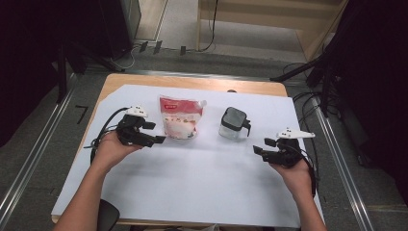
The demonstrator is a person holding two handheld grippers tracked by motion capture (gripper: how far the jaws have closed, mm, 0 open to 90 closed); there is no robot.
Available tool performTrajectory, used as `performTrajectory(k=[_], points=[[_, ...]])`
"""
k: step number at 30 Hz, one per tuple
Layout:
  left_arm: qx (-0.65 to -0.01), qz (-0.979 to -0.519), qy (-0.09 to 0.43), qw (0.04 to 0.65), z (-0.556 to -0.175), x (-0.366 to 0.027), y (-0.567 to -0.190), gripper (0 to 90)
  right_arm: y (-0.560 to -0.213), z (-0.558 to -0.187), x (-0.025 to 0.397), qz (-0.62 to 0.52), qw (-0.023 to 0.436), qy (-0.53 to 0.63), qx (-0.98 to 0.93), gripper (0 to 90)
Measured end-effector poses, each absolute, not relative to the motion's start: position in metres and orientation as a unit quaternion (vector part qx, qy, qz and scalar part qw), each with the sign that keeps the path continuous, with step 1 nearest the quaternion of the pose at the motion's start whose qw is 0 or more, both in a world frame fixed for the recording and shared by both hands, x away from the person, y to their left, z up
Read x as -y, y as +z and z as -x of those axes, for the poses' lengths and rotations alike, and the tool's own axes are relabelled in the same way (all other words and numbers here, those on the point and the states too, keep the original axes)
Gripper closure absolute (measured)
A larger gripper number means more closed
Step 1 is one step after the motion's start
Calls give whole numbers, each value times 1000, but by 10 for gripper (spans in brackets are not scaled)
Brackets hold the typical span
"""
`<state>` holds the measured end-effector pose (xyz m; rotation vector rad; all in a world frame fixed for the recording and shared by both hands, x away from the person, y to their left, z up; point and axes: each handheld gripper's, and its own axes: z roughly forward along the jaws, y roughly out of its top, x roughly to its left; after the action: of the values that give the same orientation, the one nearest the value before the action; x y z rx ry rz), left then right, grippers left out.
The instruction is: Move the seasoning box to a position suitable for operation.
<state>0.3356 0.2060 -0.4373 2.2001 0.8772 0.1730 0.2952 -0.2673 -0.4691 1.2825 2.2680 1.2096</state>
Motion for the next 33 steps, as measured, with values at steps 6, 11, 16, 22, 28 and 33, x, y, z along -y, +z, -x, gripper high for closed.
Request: performTrajectory(k=[6,11,16,22,28,33], points=[[-341,-860,63,374,-336,-205,-437,280,-469,-295,268,-444,134,417,-781,408],[-336,-857,67,384,-339,-206,-433,278,-470,-296,264,-441,131,411,-787,408],[-329,-854,74,395,-348,-203,-421,279,-472,-296,261,-437,129,407,-791,408],[-327,-856,74,393,-351,-201,-417,279,-476,-301,255,-434,130,414,-789,394],[-334,-855,75,390,-353,-204,-418,277,-473,-321,250,-431,126,428,-785,339],[-335,-855,74,389,-352,-204,-419,275,-471,-337,247,-426,122,436,-783,227]])
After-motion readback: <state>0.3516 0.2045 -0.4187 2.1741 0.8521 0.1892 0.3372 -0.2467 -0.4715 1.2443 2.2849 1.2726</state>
